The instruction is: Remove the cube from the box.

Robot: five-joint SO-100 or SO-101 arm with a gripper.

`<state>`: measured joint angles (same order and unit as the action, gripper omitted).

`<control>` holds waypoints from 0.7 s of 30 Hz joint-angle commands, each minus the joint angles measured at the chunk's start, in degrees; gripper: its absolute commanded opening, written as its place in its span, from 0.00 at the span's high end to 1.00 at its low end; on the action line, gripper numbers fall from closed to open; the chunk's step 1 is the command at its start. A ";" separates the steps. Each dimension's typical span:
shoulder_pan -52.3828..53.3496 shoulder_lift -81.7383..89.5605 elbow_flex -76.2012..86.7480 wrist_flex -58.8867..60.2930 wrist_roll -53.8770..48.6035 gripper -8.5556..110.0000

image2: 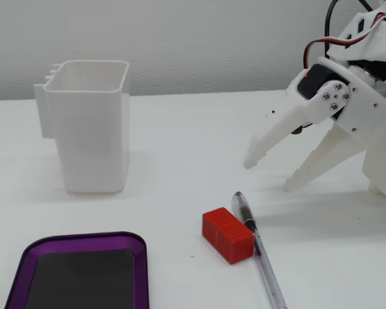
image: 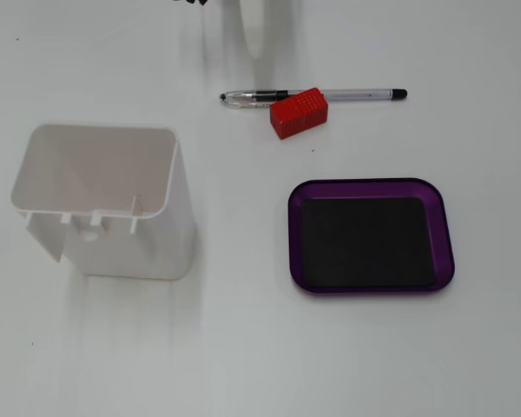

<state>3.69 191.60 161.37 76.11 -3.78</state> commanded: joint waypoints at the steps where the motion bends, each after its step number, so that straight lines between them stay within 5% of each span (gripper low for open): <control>1: -0.18 0.26 0.18 -0.88 0.00 0.94; 21: -0.35 1.23 13.80 -1.14 -0.09 0.91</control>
<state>3.78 191.34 174.81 75.06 -3.96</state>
